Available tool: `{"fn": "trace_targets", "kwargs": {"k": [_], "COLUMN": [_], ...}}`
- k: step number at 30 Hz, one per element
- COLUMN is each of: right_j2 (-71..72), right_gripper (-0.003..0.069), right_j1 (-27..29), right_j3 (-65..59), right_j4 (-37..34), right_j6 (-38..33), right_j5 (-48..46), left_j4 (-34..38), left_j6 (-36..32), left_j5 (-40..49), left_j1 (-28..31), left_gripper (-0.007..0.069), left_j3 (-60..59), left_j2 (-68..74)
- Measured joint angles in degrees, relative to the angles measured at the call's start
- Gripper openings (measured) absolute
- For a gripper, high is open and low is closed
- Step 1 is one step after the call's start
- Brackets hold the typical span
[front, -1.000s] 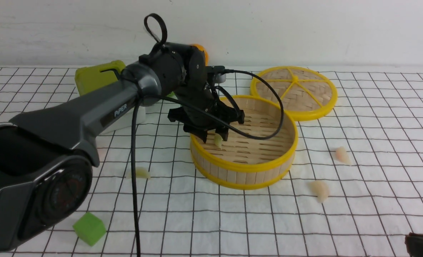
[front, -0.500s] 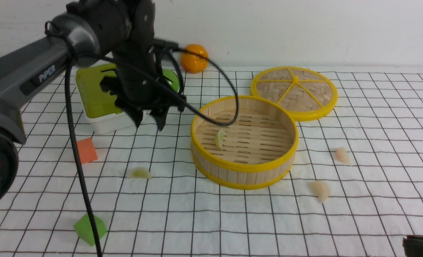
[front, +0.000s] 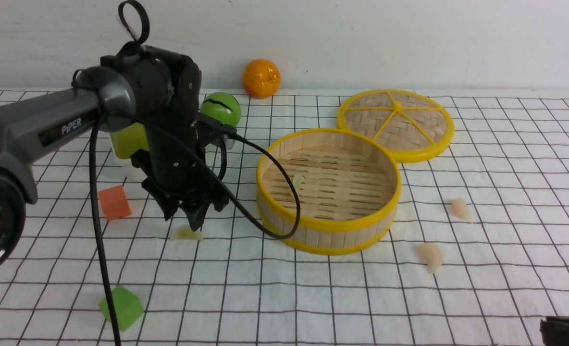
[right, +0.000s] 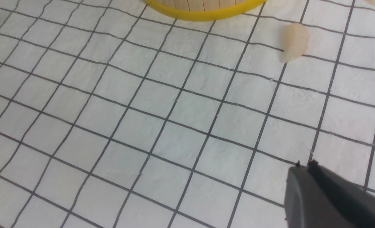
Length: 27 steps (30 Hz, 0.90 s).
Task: Put the dumplings into the steamer on the table with the white tablecloth.
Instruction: 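Reach for and grasp a dumpling on the table with the left gripper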
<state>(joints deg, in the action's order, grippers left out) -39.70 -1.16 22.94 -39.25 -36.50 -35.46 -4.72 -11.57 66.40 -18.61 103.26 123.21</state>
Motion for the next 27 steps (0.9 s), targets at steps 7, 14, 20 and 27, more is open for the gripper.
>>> {"fn": "trace_targets", "kwargs": {"k": [7, 14, 20, 27], "right_j2": [0.0, 0.0, 0.0, 0.0], "right_gripper": [0.0022, 0.0029, 0.0036, 0.0037], "right_j1": [0.0, 0.0, 0.0, 0.0], "right_j3": [0.0, 0.0, 0.0, 0.0], "right_j4": [0.0, -0.1, -0.2, -0.2], "right_j6": [0.0, 0.0, 0.0, 0.0], "right_j5": [0.0, 0.0, 0.0, 0.0], "left_j4": [-1.5, -0.6, -0.4, 0.9], "left_j6": [-7.4, -8.5, -3.8, 12.4], "left_j5": [-5.2, -6.2, -5.6, 0.2], "left_j1": [0.0, 0.0, 0.0, 0.0], "left_gripper": [0.035, 0.0196, 0.0112, 0.0001], "left_j3": [-3.9, -4.5, -4.0, 0.1], "left_j2": [0.0, 1.2, 1.7, 1.4]}}
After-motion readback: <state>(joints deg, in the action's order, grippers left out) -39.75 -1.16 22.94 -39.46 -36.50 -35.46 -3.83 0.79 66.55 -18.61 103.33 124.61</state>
